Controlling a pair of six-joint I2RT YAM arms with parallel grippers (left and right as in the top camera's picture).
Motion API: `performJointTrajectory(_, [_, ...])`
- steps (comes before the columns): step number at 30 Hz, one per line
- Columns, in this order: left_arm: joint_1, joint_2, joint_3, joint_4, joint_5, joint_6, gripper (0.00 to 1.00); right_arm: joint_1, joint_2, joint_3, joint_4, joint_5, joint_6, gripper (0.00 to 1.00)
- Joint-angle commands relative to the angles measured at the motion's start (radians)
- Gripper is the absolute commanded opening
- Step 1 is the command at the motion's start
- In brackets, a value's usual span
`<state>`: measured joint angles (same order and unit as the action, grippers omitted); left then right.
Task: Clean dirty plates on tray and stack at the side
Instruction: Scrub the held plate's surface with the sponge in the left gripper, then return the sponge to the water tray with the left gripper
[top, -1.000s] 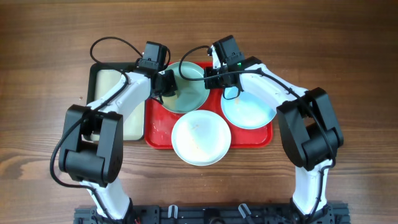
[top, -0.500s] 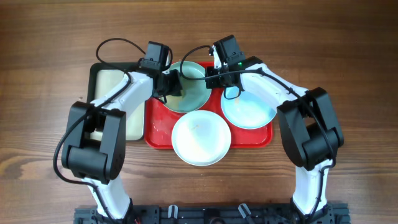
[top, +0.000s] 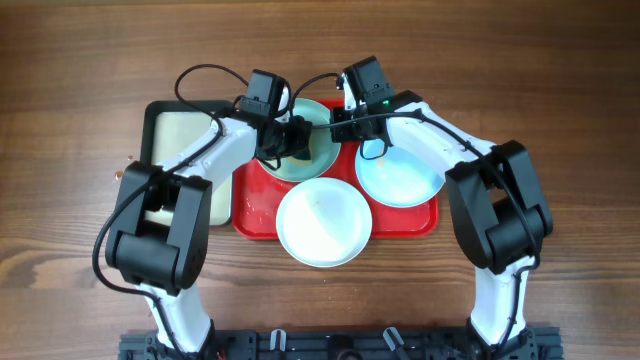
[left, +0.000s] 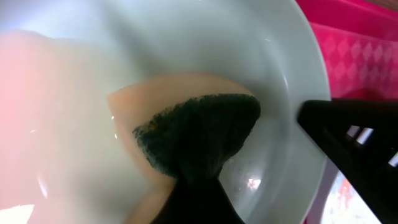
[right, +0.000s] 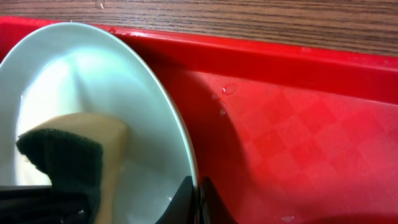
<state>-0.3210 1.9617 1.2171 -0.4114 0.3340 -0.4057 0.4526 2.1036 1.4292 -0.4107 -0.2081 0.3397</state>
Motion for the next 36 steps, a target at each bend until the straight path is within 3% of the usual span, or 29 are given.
performJointTrajectory(1, [-0.02, 0.033, -0.003, 0.008, 0.082, 0.009, 0.04, 0.009, -0.016, 0.004, 0.011, -0.035, 0.001, 0.04])
performJointTrajectory(6, [-0.009, -0.037, 0.014, 0.007, 0.08, 0.052, 0.04, 0.009, -0.016, 0.004, 0.011, -0.035, 0.001, 0.04])
performJointTrajectory(13, [0.057, -0.27, 0.021, -0.031, 0.005, 0.061, 0.04, 0.009, -0.016, 0.004, 0.011, -0.035, 0.0, 0.04])
performJointTrajectory(17, [0.13, -0.359, 0.021, -0.148, -0.066, 0.063, 0.04, 0.009, -0.016, 0.004, 0.011, -0.035, 0.0, 0.04])
performJointTrajectory(26, [0.333, -0.366, -0.002, -0.43, -0.314, 0.22, 0.04, 0.009, -0.016, 0.004, 0.013, -0.034, 0.0, 0.04])
performJointTrajectory(33, [0.426, -0.362, -0.132, -0.366, -0.377, 0.224, 0.04, 0.009, -0.016, 0.004, 0.013, -0.016, -0.003, 0.04])
performJointTrajectory(36, [0.428, -0.362, -0.224, -0.262, -0.377, 0.298, 0.04, 0.009, -0.016, 0.004, 0.014, -0.016, -0.003, 0.04])
